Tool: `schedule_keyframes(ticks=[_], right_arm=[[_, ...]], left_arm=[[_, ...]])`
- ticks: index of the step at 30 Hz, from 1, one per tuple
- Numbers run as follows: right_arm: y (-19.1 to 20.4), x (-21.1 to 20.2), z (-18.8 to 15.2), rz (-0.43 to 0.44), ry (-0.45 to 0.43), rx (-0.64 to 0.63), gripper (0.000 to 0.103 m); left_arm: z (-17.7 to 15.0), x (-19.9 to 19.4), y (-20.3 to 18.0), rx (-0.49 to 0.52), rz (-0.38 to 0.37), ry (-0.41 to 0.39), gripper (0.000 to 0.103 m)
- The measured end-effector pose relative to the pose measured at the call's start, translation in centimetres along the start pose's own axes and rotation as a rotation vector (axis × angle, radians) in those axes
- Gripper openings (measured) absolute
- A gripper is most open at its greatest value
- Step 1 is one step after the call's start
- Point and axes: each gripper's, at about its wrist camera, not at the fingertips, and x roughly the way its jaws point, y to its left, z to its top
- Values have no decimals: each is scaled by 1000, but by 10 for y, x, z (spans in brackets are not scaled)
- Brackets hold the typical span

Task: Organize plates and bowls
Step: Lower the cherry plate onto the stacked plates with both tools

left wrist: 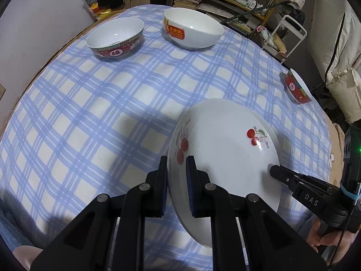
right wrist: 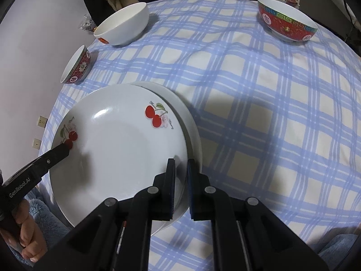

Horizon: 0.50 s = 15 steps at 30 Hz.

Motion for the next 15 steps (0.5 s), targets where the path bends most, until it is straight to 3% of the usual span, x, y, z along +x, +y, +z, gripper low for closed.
schedule_keyframes(ticks=[10,15], right_arm=[[12,1,0,-66,-17,-62,11],[8,-1,-1,-53,-19,-40,11]], left_arm=[[-2,7,4,-19,-4,31,13],[-5,8,3,-3,12,39,13]])
